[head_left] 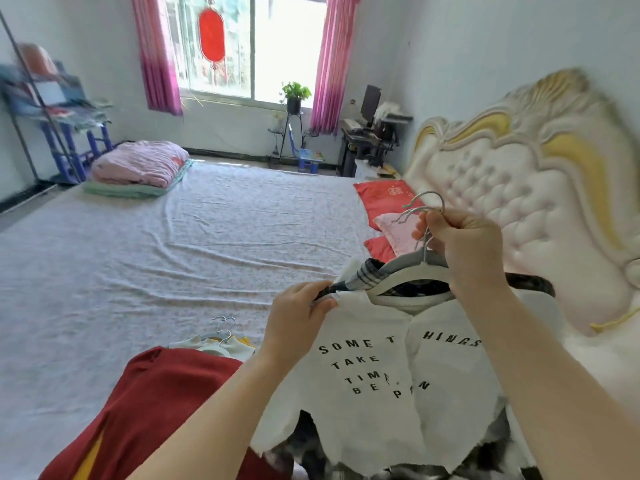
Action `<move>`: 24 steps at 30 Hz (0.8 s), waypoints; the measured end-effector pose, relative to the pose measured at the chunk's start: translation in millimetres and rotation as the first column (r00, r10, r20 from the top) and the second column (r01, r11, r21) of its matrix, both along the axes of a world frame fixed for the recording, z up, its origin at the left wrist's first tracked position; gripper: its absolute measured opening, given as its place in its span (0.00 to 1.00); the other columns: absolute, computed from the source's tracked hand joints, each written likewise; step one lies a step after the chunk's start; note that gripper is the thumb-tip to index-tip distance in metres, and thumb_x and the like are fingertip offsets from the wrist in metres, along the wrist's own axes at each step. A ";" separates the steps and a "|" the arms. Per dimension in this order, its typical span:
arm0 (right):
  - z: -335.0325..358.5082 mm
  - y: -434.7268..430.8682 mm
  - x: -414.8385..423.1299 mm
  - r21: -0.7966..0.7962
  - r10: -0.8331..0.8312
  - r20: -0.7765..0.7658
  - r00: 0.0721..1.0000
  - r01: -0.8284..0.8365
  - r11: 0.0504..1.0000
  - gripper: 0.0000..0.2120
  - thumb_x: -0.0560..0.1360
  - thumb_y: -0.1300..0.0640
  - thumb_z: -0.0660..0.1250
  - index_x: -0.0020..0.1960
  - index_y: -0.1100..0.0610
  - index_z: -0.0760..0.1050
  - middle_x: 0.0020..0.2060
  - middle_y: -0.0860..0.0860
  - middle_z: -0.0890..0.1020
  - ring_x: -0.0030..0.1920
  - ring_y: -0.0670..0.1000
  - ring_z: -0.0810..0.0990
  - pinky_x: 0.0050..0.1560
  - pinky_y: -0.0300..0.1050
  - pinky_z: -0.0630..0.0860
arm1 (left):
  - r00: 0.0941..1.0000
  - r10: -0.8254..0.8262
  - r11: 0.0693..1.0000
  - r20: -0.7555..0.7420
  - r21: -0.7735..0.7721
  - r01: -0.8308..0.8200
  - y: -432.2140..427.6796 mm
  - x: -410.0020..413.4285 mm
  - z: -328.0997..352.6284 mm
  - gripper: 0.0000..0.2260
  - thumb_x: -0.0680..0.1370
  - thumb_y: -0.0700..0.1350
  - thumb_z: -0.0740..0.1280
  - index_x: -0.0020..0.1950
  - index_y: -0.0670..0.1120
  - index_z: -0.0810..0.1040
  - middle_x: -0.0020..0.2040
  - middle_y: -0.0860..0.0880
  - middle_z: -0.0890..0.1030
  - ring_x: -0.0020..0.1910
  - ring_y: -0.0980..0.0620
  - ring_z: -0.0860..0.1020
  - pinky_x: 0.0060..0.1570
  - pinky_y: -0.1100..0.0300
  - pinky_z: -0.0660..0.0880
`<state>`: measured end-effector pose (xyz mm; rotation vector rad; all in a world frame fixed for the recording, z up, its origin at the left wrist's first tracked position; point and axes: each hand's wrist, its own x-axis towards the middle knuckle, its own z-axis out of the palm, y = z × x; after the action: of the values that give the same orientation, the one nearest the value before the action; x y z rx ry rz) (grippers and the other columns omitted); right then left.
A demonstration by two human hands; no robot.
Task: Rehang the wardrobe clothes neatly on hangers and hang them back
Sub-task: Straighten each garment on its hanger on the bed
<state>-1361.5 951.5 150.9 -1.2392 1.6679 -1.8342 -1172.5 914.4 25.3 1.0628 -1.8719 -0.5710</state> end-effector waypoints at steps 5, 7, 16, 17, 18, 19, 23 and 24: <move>71.8 21.1 65.0 -0.102 0.112 -0.090 0.990 -0.121 0.987 0.10 0.75 0.61 0.67 0.37 0.52 0.80 0.28 0.47 0.82 0.32 0.48 0.80 0.45 0.53 0.79 | 0.996 0.072 0.992 -0.052 -0.100 -0.077 15.6 59.7 57.9 0.13 0.75 0.45 0.68 0.59 0.48 0.79 0.55 0.50 0.81 0.55 0.52 0.76 0.56 0.62 0.69; 95.2 29.0 96.1 -0.139 0.158 -0.132 0.979 -0.176 0.974 0.09 0.75 0.61 0.67 0.38 0.52 0.80 0.28 0.46 0.82 0.33 0.48 0.81 0.42 0.47 0.80 | 0.990 0.120 0.981 -0.076 -0.144 -0.129 22.3 91.0 76.8 0.13 0.75 0.44 0.68 0.59 0.48 0.79 0.54 0.49 0.81 0.55 0.52 0.76 0.55 0.64 0.68; 143.1 51.3 275.7 -0.202 0.405 -0.114 0.907 -0.421 0.884 0.07 0.73 0.61 0.68 0.37 0.53 0.80 0.29 0.47 0.83 0.33 0.48 0.83 0.42 0.46 0.82 | 0.946 0.315 0.916 -0.076 -0.237 -0.324 56.0 282.0 128.7 0.13 0.76 0.44 0.66 0.60 0.47 0.78 0.56 0.50 0.80 0.55 0.53 0.75 0.52 0.71 0.65; 143.6 51.9 300.5 -0.199 0.431 -0.099 0.897 -0.442 0.874 0.07 0.73 0.61 0.68 0.38 0.53 0.80 0.29 0.48 0.83 0.34 0.49 0.83 0.41 0.45 0.82 | 0.939 0.335 0.906 -0.075 -0.247 -0.343 61.1 308.5 130.2 0.13 0.76 0.44 0.66 0.60 0.46 0.78 0.55 0.50 0.80 0.54 0.54 0.75 0.51 0.71 0.65; 143.3 52.3 326.8 -0.198 0.456 -0.084 0.886 -0.463 0.864 0.06 0.73 0.61 0.68 0.38 0.54 0.80 0.29 0.48 0.83 0.34 0.49 0.83 0.40 0.43 0.82 | 0.932 0.354 0.897 -0.077 -0.254 -0.362 66.5 336.3 131.2 0.13 0.76 0.44 0.66 0.60 0.46 0.78 0.55 0.50 0.80 0.52 0.55 0.75 0.50 0.72 0.64; 142.3 52.6 354.2 -0.198 0.478 -0.069 0.876 -0.481 0.854 0.06 0.74 0.61 0.68 0.39 0.55 0.80 0.29 0.48 0.83 0.33 0.49 0.83 0.38 0.41 0.81 | 0.925 0.372 0.889 -0.073 -0.257 -0.378 71.3 364.9 131.9 0.13 0.76 0.44 0.66 0.60 0.46 0.78 0.54 0.50 0.80 0.51 0.57 0.74 0.49 0.73 0.63; 126.3 49.4 460.3 -0.203 0.538 0.028 0.843 -0.522 0.828 0.05 0.73 0.63 0.68 0.39 0.57 0.80 0.28 0.49 0.82 0.33 0.49 0.82 0.37 0.39 0.80 | 0.906 0.423 0.883 0.030 -0.238 -0.405 83.0 481.9 126.7 0.14 0.76 0.46 0.65 0.62 0.48 0.77 0.57 0.49 0.80 0.55 0.52 0.75 0.52 0.67 0.65; 118.9 47.4 484.9 -0.195 0.551 0.053 0.833 -0.533 0.824 0.05 0.73 0.62 0.68 0.39 0.57 0.80 0.28 0.49 0.82 0.32 0.49 0.82 0.38 0.40 0.80 | 0.899 0.435 0.881 0.049 -0.230 -0.414 84.9 509.5 123.1 0.14 0.77 0.46 0.65 0.62 0.48 0.76 0.57 0.48 0.80 0.57 0.51 0.75 0.54 0.65 0.66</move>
<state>-876.7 998.9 269.9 -1.4692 0.9648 -1.6605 -663.0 999.3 148.4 1.3236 -1.6619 -0.0579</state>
